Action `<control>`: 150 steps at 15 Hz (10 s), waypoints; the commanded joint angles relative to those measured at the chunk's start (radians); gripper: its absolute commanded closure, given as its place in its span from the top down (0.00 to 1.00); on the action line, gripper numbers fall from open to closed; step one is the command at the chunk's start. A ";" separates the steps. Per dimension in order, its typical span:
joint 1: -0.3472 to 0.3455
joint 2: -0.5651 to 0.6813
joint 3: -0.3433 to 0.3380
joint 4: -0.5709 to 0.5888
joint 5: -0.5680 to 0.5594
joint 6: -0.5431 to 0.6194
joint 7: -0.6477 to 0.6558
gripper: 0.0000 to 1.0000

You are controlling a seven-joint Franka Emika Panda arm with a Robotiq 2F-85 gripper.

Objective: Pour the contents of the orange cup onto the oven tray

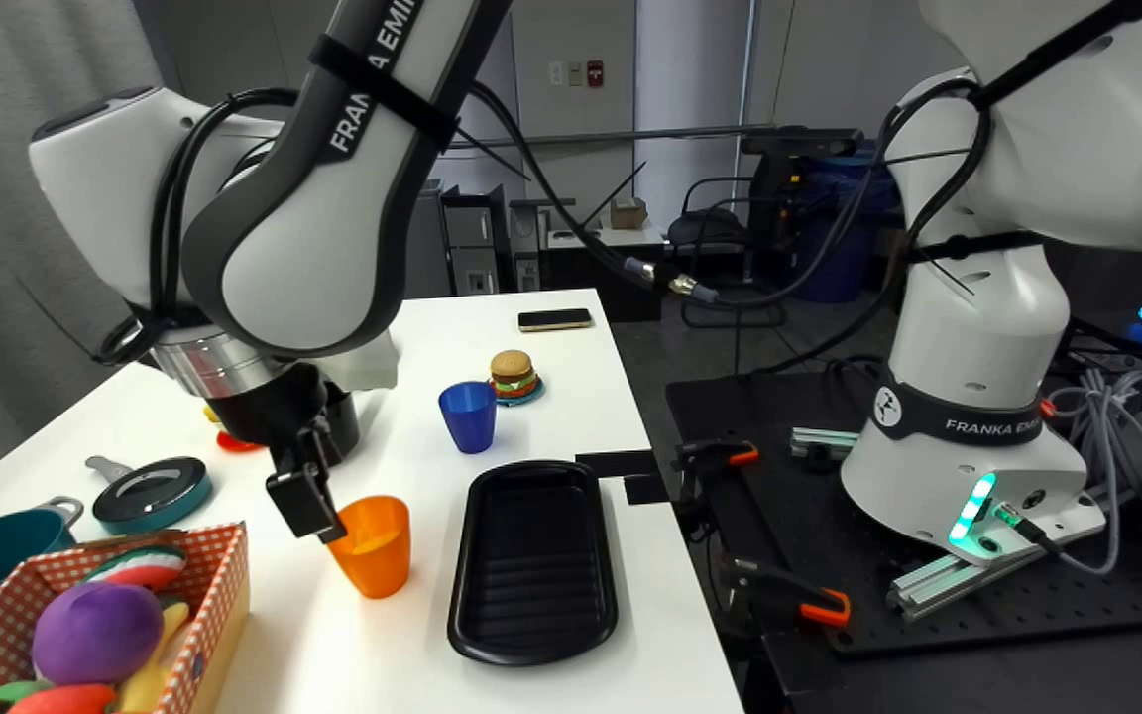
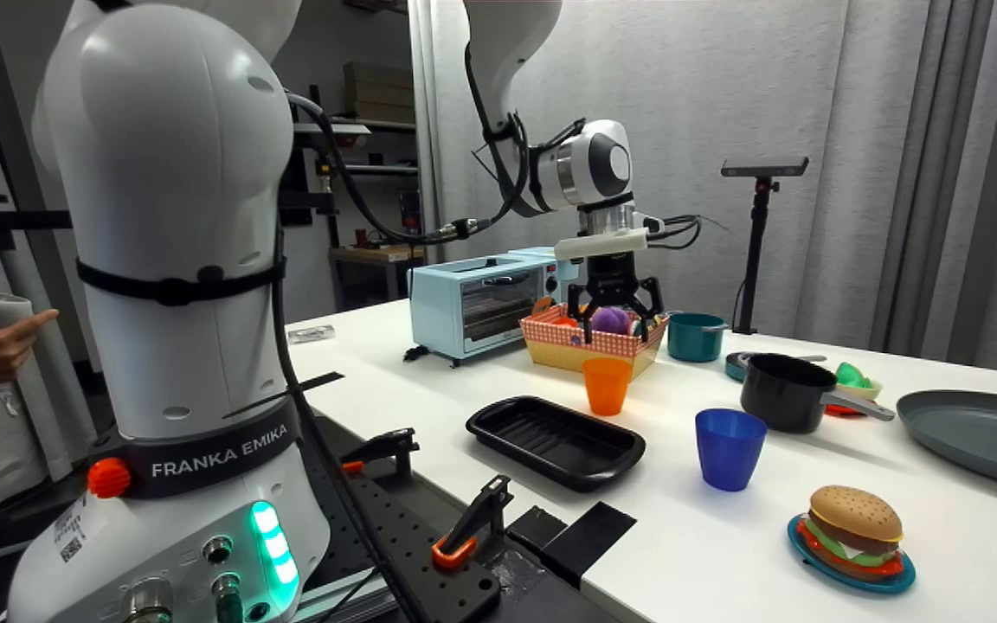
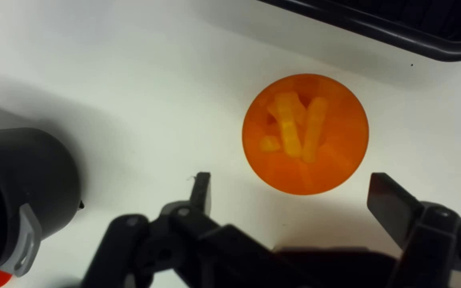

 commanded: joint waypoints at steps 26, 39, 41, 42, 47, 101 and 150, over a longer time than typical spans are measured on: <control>-0.058 0.016 -0.047 -0.028 0.001 -0.001 -0.006 1.00; -0.045 0.030 -0.041 -0.019 0.002 -0.005 0.006 1.00; -0.041 0.036 -0.036 -0.014 0.002 -0.008 0.003 1.00; -0.040 0.038 -0.035 -0.012 0.002 -0.009 0.000 1.00; -0.049 0.053 -0.024 0.003 0.020 -0.014 -0.022 0.66; -0.062 -0.345 -0.141 -0.419 -0.308 0.078 0.409 0.01; 0.164 0.033 0.096 -0.144 -0.884 -1.104 1.098 0.01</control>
